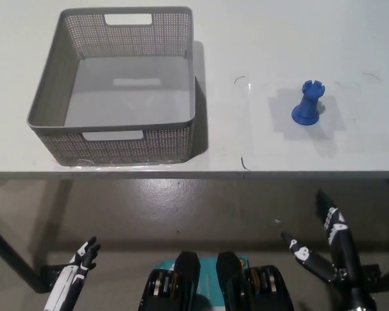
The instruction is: Use the right hand to pick up a chess pieces and put it into a container on the left hand side
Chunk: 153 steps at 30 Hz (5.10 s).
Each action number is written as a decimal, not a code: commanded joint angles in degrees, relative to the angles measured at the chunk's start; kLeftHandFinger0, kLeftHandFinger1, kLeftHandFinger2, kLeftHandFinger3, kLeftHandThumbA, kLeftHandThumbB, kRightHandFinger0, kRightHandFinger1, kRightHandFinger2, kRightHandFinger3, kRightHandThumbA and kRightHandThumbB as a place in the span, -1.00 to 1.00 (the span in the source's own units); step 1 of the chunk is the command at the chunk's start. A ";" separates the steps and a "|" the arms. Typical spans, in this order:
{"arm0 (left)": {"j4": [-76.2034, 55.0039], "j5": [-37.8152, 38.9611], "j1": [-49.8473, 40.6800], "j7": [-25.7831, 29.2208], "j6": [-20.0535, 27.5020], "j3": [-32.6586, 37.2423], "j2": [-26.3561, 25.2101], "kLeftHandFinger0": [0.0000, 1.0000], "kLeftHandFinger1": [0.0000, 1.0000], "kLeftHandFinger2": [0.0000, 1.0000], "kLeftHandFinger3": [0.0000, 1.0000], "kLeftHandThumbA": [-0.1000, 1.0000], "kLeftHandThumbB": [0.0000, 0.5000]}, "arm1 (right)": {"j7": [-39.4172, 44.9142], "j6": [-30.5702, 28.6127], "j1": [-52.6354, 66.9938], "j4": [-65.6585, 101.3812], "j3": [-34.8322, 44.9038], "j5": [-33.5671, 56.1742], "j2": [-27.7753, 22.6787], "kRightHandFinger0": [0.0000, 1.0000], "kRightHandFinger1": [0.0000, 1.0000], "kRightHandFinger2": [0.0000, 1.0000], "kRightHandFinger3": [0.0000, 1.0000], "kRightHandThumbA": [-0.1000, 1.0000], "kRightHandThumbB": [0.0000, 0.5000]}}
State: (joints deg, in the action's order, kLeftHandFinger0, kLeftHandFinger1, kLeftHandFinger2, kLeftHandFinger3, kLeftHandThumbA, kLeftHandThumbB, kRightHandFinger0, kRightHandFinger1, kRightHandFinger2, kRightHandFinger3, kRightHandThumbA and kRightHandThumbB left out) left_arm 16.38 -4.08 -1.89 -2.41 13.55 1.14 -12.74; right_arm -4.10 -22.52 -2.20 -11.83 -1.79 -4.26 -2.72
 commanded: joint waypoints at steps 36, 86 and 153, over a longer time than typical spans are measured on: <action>-0.09 1.04 -0.70 -1.74 3.96 -0.57 0.35 1.00 1.00 1.00 1.00 1.00 -0.04 | -3.51 10.02 -33.75 -16.23 5.60 -7.43 -8.29 1.00 1.00 1.00 1.00 1.00 0.56; 0.54 -0.70 -0.13 -1.70 4.79 -0.13 -0.19 1.00 1.00 1.00 1.00 1.00 0.04 | -7.43 11.45 -62.22 -70.05 11.19 2.89 -7.23 -0.57 -0.56 -0.50 -0.84 -0.38 0.00; -0.69 -0.64 -0.93 -3.39 2.38 0.46 0.00 1.00 1.00 1.00 1.00 1.00 -0.14 | -12.18 5.50 -81.91 -68.37 -0.53 1.95 17.19 -1.00 -0.64 0.34 0.20 -1.00 -0.47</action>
State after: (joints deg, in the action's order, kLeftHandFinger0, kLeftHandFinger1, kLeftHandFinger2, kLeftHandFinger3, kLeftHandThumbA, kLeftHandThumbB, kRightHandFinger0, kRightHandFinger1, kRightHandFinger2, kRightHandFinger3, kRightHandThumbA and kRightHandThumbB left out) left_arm 17.78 -5.42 -2.48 -4.67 16.03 1.31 -12.21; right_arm -15.94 -18.51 -79.83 -80.28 -1.80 -1.58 13.64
